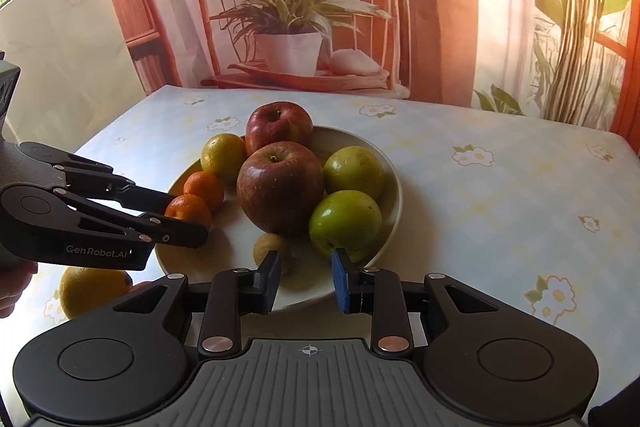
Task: Organize fruits
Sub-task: 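Carry the kiwi and mandarin onto the cream plate and open both tools, then withdraw both tools from the plate back to the fruit pile, then grasp a yellow grapefruit with the right tool while the left tool grasps a lemon, then carry the grapefruit and lemon onto the cream plate and open both tools, then withdraw both tools from the plate back to the remaining fruit, then close both tools on the large pale yellow pomelo from opposite sides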
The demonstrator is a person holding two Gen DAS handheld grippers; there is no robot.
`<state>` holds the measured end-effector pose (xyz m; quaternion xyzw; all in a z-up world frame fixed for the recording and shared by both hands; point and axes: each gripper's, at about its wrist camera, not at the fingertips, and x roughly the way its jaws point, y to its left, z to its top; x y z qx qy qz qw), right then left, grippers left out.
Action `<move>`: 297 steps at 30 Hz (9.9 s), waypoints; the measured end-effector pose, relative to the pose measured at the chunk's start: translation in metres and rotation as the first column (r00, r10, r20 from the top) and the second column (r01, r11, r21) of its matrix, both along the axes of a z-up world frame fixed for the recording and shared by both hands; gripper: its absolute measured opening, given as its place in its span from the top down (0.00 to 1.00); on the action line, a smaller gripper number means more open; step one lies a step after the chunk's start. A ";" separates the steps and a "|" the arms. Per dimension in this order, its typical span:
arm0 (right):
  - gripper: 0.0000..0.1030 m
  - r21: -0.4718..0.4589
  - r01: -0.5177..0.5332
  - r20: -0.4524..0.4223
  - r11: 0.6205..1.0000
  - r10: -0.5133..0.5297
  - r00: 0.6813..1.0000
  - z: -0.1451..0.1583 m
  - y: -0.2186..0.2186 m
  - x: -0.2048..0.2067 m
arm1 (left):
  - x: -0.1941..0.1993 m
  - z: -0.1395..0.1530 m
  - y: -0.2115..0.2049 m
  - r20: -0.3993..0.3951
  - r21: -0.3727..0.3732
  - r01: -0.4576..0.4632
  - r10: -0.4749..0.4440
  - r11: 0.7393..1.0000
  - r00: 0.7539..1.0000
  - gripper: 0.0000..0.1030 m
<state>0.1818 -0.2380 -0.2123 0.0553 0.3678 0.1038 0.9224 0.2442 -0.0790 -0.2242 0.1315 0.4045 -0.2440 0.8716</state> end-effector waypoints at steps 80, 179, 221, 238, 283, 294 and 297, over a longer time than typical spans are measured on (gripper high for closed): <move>0.48 -0.547 -0.452 -0.225 0.705 0.397 0.890 0.003 0.106 -0.121 | -0.126 0.028 0.050 0.032 -0.220 -0.057 0.066 0.974 0.997 0.59; 0.53 -0.013 -0.094 0.024 0.995 0.094 0.995 0.011 0.015 -0.111 | -0.073 0.014 -0.015 -0.186 -0.463 0.046 -0.148 0.885 0.971 0.60; 0.46 0.001 0.059 0.091 0.998 -0.058 0.994 -0.001 0.017 -0.029 | -0.006 0.039 -0.001 -0.113 -0.382 -0.018 -0.027 0.924 0.993 0.61; 0.47 0.073 0.085 0.133 0.994 -0.094 0.987 0.009 0.045 -0.072 | -0.040 0.043 0.085 -0.080 -0.313 -0.121 0.101 0.942 0.992 0.61; 0.47 -0.021 -0.040 0.088 0.999 0.042 0.995 0.019 0.111 -0.096 | -0.076 0.033 0.113 -0.071 -0.281 -0.107 0.090 0.954 0.993 0.58; 0.48 -0.045 -0.072 0.078 0.996 0.076 0.994 0.021 0.124 -0.095 | -0.081 0.033 0.125 -0.070 -0.287 -0.115 0.099 0.951 0.993 0.58; 0.51 -0.051 -0.103 0.075 0.993 0.107 0.991 0.022 0.131 -0.096 | -0.081 0.034 0.128 -0.072 -0.289 -0.119 0.102 0.950 0.992 0.58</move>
